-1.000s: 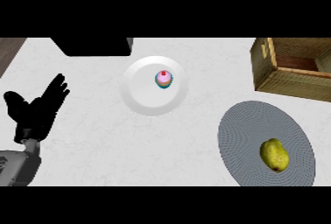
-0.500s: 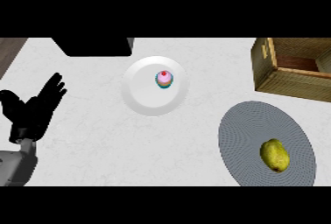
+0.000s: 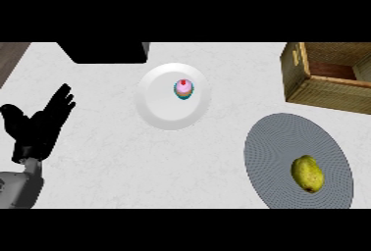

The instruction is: Pick the pear from the placemat and place it in the basket

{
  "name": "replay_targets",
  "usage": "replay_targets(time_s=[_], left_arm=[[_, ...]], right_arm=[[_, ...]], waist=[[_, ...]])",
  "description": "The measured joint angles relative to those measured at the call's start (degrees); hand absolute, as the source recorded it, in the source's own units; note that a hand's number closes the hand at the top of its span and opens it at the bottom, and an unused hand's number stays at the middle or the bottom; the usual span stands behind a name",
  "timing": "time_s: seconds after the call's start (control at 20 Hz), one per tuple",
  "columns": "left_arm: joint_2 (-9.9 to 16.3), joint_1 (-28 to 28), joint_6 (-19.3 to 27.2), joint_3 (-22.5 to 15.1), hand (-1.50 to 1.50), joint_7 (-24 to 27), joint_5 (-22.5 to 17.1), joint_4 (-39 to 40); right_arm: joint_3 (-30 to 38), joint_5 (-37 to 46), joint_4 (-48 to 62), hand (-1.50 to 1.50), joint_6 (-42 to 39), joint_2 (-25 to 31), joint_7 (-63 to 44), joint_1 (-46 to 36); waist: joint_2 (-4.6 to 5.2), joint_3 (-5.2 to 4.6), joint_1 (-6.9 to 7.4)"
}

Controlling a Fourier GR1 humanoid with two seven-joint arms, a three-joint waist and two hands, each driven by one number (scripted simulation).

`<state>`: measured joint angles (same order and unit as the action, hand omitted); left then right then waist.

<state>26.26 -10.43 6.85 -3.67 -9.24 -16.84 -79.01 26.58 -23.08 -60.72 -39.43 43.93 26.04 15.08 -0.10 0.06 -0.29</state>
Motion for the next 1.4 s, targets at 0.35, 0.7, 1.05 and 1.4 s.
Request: replay_targets(time_s=[0.35, 0.7, 1.05, 1.4], left_arm=[[-1.83, -0.91, -0.37, 0.72, 0.0, -0.21, 1.61, 0.94], [-3.54, -2.02, -0.5, 1.43, 0.0, -0.93, 3.48, 1.56], [-3.7, -1.95, -3.15, 4.35, 0.0, -1.8, 4.45, 1.27], [-5.17, -1.87, -5.6, 6.48, 0.0, -0.37, 6.17, 2.93]], right_arm=[[-3.28, 4.52, -1.32, -1.5, 6.38, -8.89, 3.46, -3.85], [-5.92, 4.84, -2.48, -1.5, 10.99, -17.21, 2.59, -9.78], [-9.5, 10.13, -4.41, -1.5, 14.19, -20.37, -0.2, -11.57], [-11.17, 16.48, 3.09, -1.5, 13.18, -20.13, 4.25, -14.62]], waist=[[0.08, -0.02, 0.16], [0.09, -0.05, 0.27], [0.09, -0.07, 0.29], [0.11, -0.04, 0.32]])
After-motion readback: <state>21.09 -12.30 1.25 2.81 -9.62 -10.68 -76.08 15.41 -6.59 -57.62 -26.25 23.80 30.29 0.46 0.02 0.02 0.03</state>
